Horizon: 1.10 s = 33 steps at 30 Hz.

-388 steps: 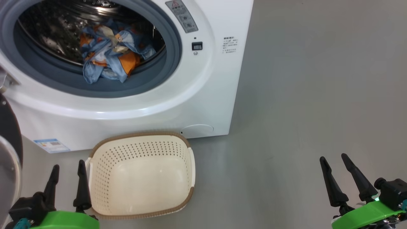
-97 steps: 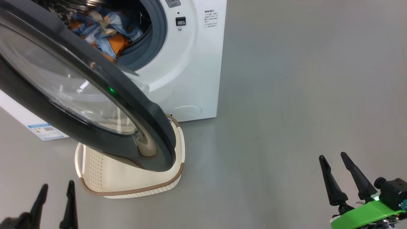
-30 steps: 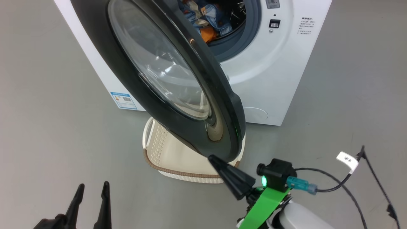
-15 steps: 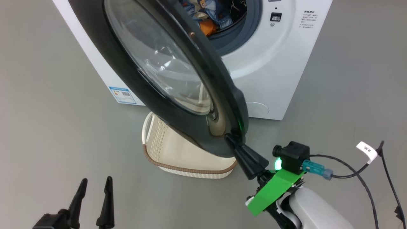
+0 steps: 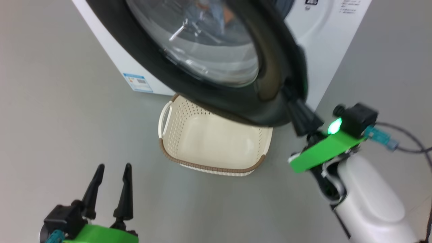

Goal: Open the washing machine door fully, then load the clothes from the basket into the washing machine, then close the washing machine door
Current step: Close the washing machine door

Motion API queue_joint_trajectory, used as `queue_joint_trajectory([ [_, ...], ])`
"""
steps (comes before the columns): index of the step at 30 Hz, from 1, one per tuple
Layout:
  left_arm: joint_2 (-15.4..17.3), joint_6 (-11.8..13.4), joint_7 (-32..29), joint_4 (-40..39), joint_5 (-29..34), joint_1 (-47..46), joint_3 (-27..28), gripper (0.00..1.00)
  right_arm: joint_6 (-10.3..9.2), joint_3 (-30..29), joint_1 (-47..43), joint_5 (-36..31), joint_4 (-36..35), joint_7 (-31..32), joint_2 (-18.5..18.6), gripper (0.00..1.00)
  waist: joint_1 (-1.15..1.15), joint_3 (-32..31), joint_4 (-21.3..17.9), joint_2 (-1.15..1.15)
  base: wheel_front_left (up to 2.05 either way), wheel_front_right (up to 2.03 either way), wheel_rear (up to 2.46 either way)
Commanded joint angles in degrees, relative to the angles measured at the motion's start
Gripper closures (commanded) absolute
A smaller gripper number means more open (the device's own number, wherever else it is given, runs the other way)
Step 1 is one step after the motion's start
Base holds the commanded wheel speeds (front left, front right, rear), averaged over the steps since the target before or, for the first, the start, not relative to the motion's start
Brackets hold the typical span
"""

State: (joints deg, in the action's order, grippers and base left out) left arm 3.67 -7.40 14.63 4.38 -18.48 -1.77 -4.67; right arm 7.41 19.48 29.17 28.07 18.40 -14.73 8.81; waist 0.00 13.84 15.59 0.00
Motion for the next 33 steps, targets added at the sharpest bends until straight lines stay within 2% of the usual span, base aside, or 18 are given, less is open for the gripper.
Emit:
queue_joint_trajectory([
  [1,0.42,-0.09,0.37,-1.83,-0.42,-2.34,1.52,0.0,0.08,-0.68,2.62,-0.83,-1.06,-0.27,-0.48,1.0,0.0,1.71,1.12,0.0,0.0,0.0,0.0],
  [6,0.0,-0.09,0.37,-2.66,-0.68,-4.52,0.11,0.0,0.08,-5.96,7.89,-1.87,0.23,-0.27,0.57,1.0,0.0,4.47,2.59,0.0,0.0,0.0,0.0],
  [17,-0.47,-0.09,0.37,-3.55,-1.26,-7.88,-1.79,0.0,0.08,-11.99,16.96,-2.46,3.42,-0.27,1.97,1.0,0.0,9.06,4.76,0.0,0.0,0.0,0.0],
  [33,-0.78,-0.09,0.37,-4.22,-2.27,-11.05,-3.72,0.0,0.08,-20.86,27.22,-6.17,6.51,-0.27,1.19,1.0,0.0,13.41,7.08,0.0,0.0,0.0,0.0],
])
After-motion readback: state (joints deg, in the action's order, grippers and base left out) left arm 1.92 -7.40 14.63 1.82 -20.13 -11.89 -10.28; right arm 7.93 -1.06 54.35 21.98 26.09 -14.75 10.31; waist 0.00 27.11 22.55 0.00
